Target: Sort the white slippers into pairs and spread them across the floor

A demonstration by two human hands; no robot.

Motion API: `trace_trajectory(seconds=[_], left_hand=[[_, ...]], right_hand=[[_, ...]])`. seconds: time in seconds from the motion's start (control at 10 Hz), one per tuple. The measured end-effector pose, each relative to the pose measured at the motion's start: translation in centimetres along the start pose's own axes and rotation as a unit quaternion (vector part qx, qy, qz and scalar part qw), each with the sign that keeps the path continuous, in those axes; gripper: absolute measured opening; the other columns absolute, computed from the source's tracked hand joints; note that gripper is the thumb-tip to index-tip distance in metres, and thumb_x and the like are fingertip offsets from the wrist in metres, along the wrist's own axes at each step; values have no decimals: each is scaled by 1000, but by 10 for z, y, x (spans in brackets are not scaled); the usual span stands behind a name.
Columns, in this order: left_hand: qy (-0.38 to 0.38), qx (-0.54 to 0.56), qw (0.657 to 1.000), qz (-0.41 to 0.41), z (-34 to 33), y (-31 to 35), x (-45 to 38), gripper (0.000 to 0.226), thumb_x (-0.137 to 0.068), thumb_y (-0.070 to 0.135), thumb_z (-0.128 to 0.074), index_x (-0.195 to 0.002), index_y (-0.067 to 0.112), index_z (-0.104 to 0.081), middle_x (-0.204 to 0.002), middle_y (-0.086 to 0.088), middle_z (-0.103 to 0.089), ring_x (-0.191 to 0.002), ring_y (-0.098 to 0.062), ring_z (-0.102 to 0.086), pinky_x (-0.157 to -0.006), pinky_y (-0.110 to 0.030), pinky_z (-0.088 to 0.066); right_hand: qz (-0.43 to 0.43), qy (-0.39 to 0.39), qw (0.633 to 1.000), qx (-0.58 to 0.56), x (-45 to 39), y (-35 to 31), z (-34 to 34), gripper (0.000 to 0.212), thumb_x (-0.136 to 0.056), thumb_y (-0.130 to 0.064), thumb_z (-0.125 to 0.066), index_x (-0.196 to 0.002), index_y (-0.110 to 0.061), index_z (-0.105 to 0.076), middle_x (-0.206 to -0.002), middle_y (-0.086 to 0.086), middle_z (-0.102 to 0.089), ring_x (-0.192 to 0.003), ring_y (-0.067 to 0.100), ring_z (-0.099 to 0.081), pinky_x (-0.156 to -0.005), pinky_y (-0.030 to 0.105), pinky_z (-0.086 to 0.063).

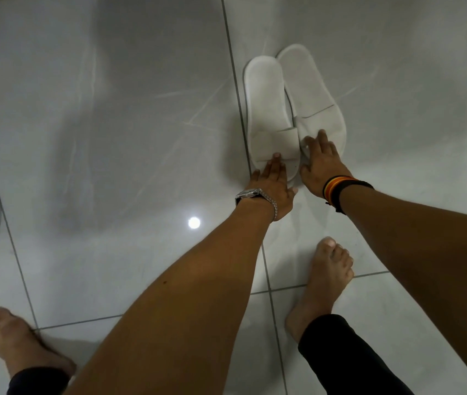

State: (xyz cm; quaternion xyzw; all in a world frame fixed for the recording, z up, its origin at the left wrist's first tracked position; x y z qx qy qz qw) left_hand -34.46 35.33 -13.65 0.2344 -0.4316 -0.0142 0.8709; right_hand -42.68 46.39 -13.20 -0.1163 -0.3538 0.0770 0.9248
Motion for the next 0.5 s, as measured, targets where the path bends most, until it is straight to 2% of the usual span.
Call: trace_trajectory(seconds=[0.2, 0.3, 0.4, 0.5], left_hand=[[7, 1, 1000, -9, 5, -2, 8, 70, -106, 42, -25, -160, 9, 4, -168, -9, 18, -157, -25, 6, -127, -46, -4], [33, 11, 999, -12, 14, -5, 23, 69, -105, 38, -28, -160, 8, 2, -168, -11, 15, -157, -27, 4, -127, -47, -5], [86, 15, 996, -7, 31, -6, 45, 68, -105, 37, -28, -160, 7, 1, -168, -13, 14, -157, -28, 5, -127, -47, -3], [200, 17, 980, -4, 75, -14, 93, 69, -105, 38, -25, -159, 7, 2, -168, -15, 14, -156, -29, 12, -126, -49, 5]], right_hand=[[-5, 12, 1000, 7, 8, -4, 2, 60, -93, -19, -50, -147, -18, -24, -163, 10, -4, -148, 34, -10, -109, 62, -34], [-43, 46, 998, 23, 22, -13, 16, 64, -95, -21, -45, -152, -14, -17, -164, 9, -4, -150, 31, -8, -110, 62, -33], [-48, 71, 996, 23, 42, -24, 22, 65, -96, -20, -44, -153, -13, -15, -164, 9, -5, -150, 29, -9, -112, 60, -31], [-15, 113, 991, -65, 92, -56, 31, 63, -95, -18, -45, -153, -16, -20, -164, 7, -9, -150, 25, -12, -116, 56, -29]])
Point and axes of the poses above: each hand's wrist, its own x-axis away from the middle knuckle, its own z-axis out of the back of the hand, y = z × x, the point moved 6 cm from there along -x, towards the middle knuckle
